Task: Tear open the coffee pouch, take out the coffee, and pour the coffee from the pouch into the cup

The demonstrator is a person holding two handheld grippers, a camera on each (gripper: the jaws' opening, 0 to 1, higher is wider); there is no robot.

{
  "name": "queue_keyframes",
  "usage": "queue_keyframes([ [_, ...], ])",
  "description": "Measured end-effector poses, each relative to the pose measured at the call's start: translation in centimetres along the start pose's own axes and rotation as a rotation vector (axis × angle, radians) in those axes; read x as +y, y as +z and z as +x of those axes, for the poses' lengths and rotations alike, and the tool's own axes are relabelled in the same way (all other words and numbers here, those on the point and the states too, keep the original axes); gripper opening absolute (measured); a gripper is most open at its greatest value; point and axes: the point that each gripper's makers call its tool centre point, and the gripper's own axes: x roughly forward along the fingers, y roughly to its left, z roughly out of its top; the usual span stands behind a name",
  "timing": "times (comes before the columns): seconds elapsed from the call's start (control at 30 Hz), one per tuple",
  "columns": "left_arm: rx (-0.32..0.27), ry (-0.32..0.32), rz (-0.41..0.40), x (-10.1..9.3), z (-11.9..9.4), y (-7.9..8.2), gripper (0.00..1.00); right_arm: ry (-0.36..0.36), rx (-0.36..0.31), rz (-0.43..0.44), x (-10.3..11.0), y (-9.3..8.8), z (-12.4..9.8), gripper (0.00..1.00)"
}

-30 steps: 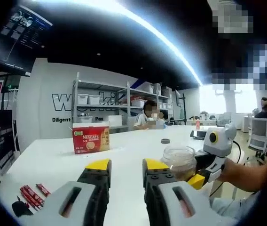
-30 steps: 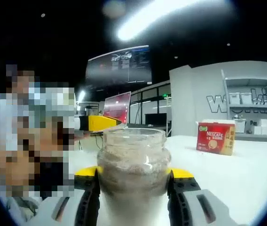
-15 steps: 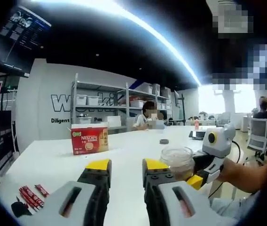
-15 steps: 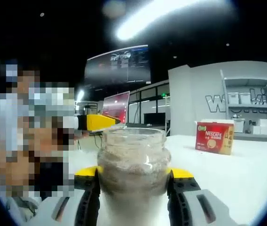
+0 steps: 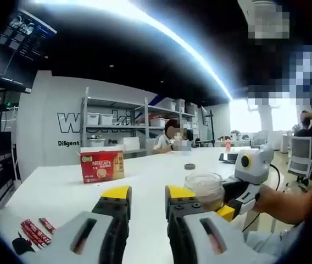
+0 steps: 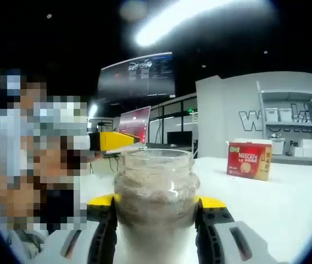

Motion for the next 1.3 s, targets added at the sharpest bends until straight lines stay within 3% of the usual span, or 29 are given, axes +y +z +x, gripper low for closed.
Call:
queue_keyframes([
  [1.0, -0.001, -0.006, 0.01, -0.5, 0.2, -0.2, 0.27, -0.088, 0.009, -0.001, -2.0, -0.1, -1.8, 0.56],
  [1.3, 0.006, -0.01, 0.016, -0.7, 0.4, -0.4, 0.27, -0.136, 0.025, 0.002, -4.2, -0.3, -2.5, 0.56],
])
